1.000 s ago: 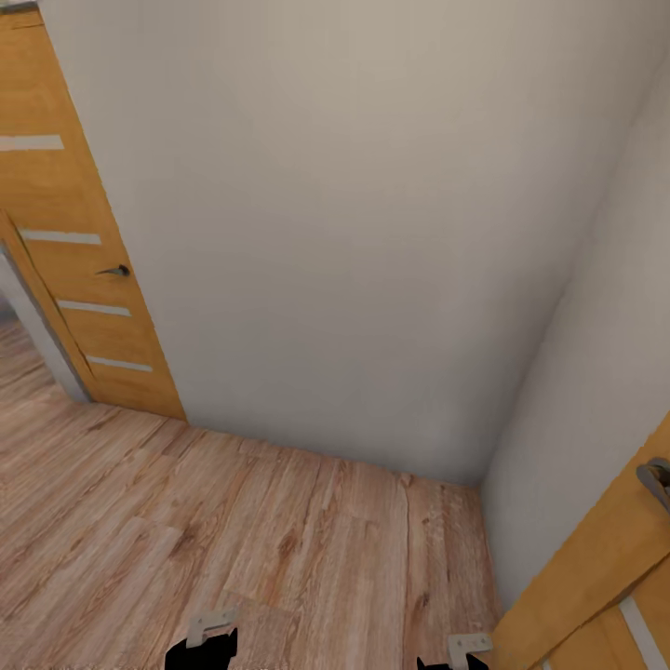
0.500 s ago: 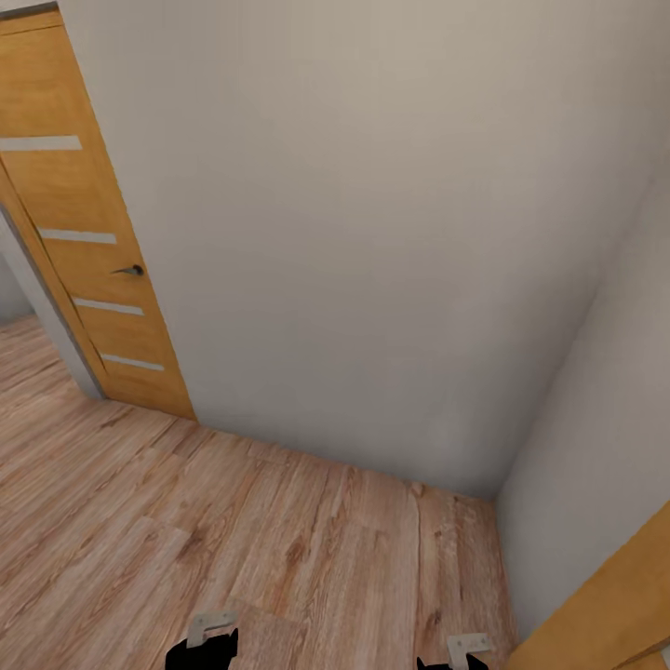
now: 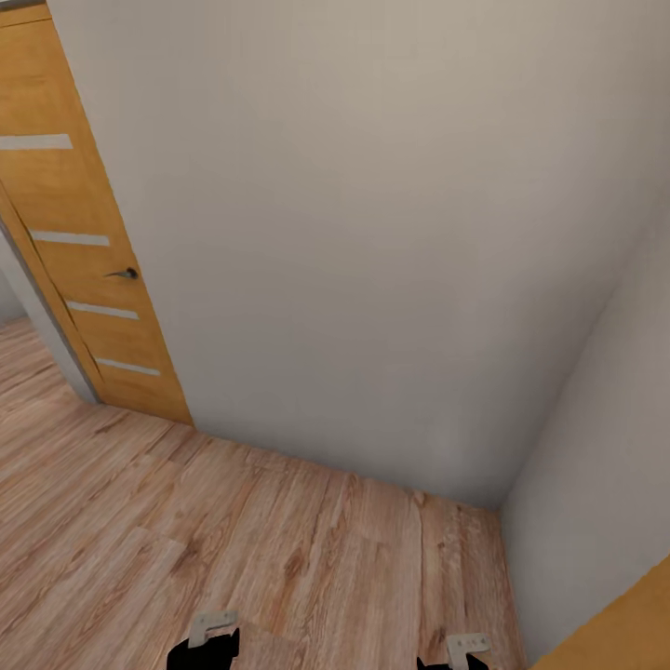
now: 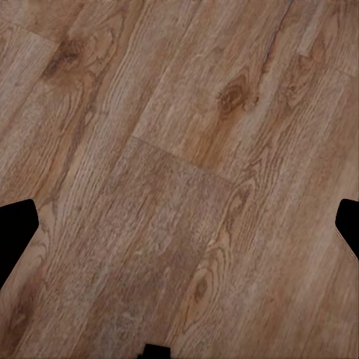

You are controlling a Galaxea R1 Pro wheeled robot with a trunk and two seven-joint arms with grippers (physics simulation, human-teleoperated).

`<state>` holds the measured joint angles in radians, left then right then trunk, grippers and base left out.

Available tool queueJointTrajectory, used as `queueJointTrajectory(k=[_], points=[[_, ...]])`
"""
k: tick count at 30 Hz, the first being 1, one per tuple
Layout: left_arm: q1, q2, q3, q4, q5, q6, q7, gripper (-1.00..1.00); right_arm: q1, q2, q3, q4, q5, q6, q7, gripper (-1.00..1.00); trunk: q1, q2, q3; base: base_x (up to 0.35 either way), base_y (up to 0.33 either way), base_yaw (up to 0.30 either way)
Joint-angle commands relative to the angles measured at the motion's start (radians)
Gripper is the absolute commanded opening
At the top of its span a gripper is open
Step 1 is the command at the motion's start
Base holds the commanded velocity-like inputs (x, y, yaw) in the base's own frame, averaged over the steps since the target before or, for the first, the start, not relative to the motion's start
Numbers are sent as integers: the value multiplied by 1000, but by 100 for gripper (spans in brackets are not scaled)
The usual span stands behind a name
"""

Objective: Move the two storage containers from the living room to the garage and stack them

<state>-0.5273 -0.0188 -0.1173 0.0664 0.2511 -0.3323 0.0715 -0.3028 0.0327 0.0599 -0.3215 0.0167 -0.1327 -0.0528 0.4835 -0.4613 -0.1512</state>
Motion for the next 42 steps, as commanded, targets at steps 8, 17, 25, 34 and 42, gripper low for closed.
queueJointTrajectory(k=[8,17,25,34,42], points=[[-2,-1,-9,4,7,-7,2,100,-1,0,6,1,2,-2,-6,100,1,-2,-2,161,0,0],[-2,-1,-9,4,7,-7,2,100,-1,0,5,1,2,-2,-6,100,1,-2,-2,5,0,0],[-2,-1,-9,4,7,-6,2,100,-1,0,5,1,2,-2,-6,100,1,-2,-2,5,-23,0],[-2,-1,-9,4,7,-7,2,100,-1,0,5,1,2,-2,-6,100,1,-2,-2,14,-52,0],[-2,-1,-9,4,7,-7,2,100,-1,0,5,1,2,-2,-6,100,1,-2,-2,111,-26,0]])
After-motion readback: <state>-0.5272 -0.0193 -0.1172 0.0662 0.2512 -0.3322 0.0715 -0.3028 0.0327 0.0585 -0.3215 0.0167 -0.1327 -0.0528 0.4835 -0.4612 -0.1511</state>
